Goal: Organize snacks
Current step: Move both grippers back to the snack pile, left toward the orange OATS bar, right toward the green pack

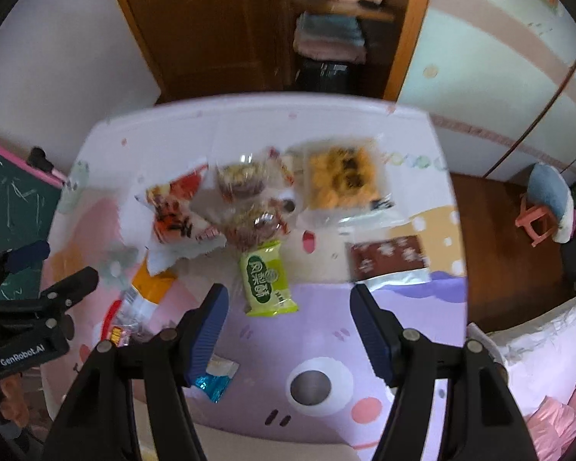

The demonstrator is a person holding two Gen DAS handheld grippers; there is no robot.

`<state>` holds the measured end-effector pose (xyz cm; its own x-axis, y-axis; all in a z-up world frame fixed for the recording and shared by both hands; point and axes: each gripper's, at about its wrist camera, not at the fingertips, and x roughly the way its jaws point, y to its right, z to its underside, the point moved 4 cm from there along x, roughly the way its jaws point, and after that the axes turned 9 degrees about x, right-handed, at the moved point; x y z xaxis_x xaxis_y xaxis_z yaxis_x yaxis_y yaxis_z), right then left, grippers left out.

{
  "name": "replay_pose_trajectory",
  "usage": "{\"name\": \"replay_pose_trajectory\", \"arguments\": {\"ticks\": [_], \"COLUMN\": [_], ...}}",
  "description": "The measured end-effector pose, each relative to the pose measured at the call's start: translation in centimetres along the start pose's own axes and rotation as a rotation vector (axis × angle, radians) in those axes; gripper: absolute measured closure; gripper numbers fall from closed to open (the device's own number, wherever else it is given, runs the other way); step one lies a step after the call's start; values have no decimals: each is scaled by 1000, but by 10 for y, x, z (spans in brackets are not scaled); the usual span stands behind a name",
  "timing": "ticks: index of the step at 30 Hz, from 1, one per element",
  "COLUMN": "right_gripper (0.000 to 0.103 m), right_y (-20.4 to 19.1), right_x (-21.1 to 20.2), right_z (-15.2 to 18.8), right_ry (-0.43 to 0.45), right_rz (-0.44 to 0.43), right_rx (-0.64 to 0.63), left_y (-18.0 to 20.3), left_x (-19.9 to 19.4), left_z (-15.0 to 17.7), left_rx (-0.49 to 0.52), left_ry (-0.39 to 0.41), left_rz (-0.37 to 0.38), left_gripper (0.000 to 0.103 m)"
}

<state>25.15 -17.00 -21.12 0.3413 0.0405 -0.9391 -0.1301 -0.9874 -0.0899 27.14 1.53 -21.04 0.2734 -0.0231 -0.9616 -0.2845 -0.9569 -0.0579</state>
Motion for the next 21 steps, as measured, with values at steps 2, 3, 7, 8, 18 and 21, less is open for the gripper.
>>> {"name": "replay_pose_trajectory", "arguments": {"ticks": [2, 3, 7, 8, 18, 21], "right_gripper": [37, 37, 37, 37, 37, 38], "right_y": [-3, -3, -5, -5, -9, -11], "right_x": [15, 22, 46, 50, 80, 83], "right_z": [2, 3, 4, 4, 11, 12], "right_ry": [-30, -43, -88, -94, -160, -166], "right_rz": [2, 5, 22, 22, 23, 23], "right_rx": [-4, -4, 4, 5, 15, 12], "left_y": [1, 2, 4, 5, 20, 23], "left_x": [17, 26, 50, 55, 80, 83], "left_z": [1, 2, 4, 4, 7, 7], "left_rx": [0, 0, 4, 6, 61, 79], "left_ry": [-32, -48, -88, -95, -137, -141], "left_rz": [16, 23, 35, 39, 60, 53], "left_gripper": [17, 17, 17, 17, 34, 41]}}
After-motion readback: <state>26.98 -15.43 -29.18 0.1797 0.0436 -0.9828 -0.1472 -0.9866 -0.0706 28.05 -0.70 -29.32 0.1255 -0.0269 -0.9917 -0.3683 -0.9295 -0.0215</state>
